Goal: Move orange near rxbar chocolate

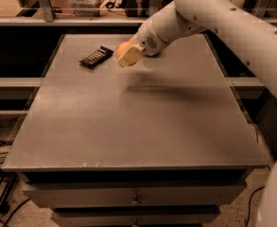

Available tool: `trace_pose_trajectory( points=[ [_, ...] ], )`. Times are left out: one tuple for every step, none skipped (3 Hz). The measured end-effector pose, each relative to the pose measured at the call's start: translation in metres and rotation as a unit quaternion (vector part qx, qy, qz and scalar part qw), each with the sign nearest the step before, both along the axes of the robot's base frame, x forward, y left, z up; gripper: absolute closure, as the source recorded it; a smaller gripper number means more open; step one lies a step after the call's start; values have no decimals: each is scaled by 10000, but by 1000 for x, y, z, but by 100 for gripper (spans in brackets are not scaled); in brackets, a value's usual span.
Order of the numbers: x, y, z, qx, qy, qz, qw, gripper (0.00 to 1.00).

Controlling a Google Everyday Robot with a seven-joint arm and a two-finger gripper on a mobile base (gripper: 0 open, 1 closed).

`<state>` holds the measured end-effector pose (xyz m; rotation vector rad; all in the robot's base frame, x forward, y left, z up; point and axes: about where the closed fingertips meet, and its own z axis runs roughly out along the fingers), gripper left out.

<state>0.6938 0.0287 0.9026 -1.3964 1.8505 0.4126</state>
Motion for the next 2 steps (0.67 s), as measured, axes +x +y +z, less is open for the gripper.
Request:
trace_pose_trajectory(
  points=[
    [37, 25, -23, 331, 106, -118, 9993, 83],
    [64, 47, -37, 700, 157, -185, 9973, 59]
  ],
)
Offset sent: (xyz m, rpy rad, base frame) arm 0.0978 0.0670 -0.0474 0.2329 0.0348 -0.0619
